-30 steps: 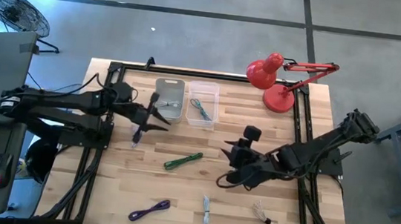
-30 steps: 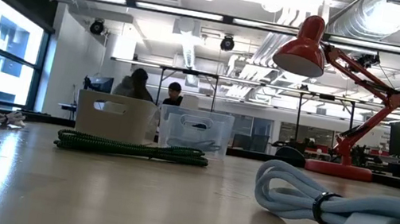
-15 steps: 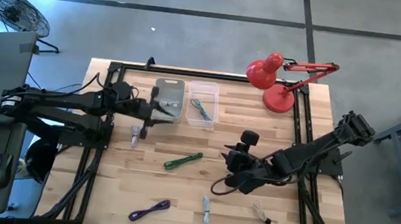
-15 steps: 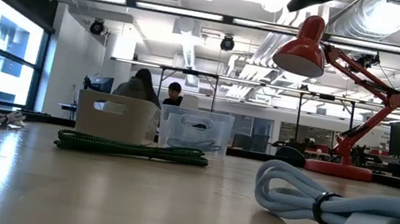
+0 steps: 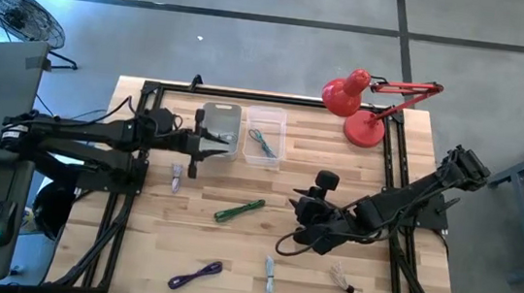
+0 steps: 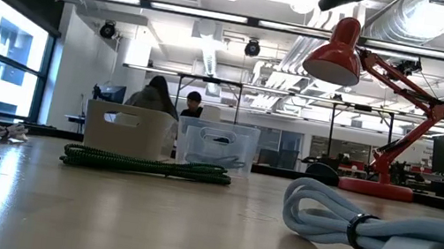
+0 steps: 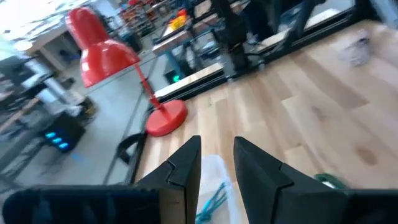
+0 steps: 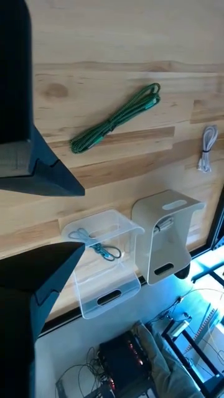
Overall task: Pick & Place USB Port
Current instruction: Put the green patterned charger cable into the white bin
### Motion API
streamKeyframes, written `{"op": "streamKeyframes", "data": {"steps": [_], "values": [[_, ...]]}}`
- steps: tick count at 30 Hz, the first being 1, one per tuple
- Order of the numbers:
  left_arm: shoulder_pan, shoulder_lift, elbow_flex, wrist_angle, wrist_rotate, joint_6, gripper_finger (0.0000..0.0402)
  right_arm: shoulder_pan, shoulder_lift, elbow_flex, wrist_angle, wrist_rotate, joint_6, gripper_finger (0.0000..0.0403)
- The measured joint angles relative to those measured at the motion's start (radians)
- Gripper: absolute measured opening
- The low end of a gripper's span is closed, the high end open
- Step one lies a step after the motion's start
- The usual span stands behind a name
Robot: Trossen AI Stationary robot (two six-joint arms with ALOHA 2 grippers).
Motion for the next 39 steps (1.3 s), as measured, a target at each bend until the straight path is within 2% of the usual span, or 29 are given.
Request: {"op": "streamKeyframes", "data": {"steps": [4,7,11,15,20,24,27,32,35,39], "values": [[-0.054,0.0,0.0,-0.01,-0.183,0.044,0.0093,0.0,0.0,0.0,-0.002,0.004,0.01,0.0121],[-0.089,0.0,0.0,0.004,-0.247,0.08,0.0093,0.0,0.0,0.0,-0.003,0.004,0.015,0.0121],[-0.109,0.0,0.0,0.005,-0.264,0.08,0.0093,0.0,0.0,0.0,-0.006,0.004,0.018,0.0121],[-0.107,0.0,0.0,-0.007,-0.204,0.079,0.0093,0.0,0.0,0.0,-0.006,0.004,0.023,0.0121],[-0.107,0.0,0.0,-0.002,-0.206,0.119,0.0093,0.0,0.0,0.0,-0.007,-0.001,0.04,0.0121],[-0.107,0.0,0.0,-0.026,-0.209,0.071,0.0097,0.0,0.0,0.0,-0.008,-0.005,0.059,0.0121],[-0.108,0.0,0.0,-0.058,-0.258,0.047,0.0123,0.0,0.0,0.0,-0.008,-0.02,0.063,0.0121],[-0.107,0.0,0.0,-0.068,-0.277,0.02,0.0204,0.0,-0.001,0.0,-0.008,-0.028,0.07,0.0121],[-0.107,0.0,0.0,-0.063,-0.235,0.027,0.0251,0.0,-0.001,0.0,-0.007,-0.028,0.071,0.0121],[-0.107,0.0,0.0,-0.066,-0.147,0.078,0.0291,0.0,-0.001,0.0,-0.007,-0.02,0.071,0.0121]]}}
